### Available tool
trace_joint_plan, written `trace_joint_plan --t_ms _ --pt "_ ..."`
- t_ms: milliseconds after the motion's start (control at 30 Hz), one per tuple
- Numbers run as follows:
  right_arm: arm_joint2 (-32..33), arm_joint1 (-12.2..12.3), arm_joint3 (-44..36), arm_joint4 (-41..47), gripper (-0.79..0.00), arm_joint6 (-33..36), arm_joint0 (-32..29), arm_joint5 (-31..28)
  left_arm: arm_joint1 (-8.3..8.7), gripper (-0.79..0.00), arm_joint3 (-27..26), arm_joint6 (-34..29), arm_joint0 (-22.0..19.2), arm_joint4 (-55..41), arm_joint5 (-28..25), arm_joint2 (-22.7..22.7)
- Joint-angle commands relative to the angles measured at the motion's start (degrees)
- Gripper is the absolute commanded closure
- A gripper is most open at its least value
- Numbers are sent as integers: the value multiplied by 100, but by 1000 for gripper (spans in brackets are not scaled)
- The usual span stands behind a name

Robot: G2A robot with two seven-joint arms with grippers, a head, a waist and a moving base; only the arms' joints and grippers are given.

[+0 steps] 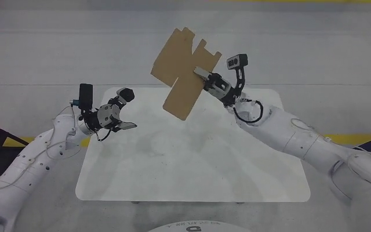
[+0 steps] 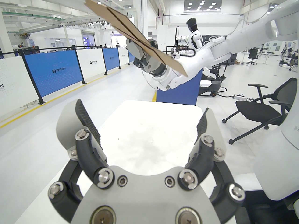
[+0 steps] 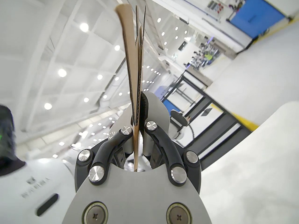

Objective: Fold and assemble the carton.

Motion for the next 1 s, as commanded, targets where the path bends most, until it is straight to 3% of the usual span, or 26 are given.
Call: trace_joint_plan --t_ms 0,33,267,333,433,567,667,833,967 --pt "375 -11 401 2655 0 2211 -72 858 0 -785 0 0 0 0 0 0" --pt "480 -20 557 2802 0 2545 -76 924 0 -785 0 0 0 0 0 0" --pt "483 -27 408 2793 0 2671 -81 977 0 -785 0 0 0 0 0 0" --pt "658 -30 28 3596 0 3509 -300 1984 0 -785 0 0 0 0 0 0" --pt "902 -44 172 4827 0 4458 -469 4273 0 -785 0 0 0 0 0 0" --pt "900 -152 582 5268 0 4689 -471 6683 0 -785 0 0 0 0 0 0" --pt "903 -270 817 5586 0 4585 -459 7914 0 -785 0 0 0 0 0 0" --pt "1041 -416 711 6103 0 3816 -468 8729 0 -785 0 0 0 0 0 0" --pt "1074 -428 690 6157 0 3754 -488 8792 0 -785 0 0 0 0 0 0"
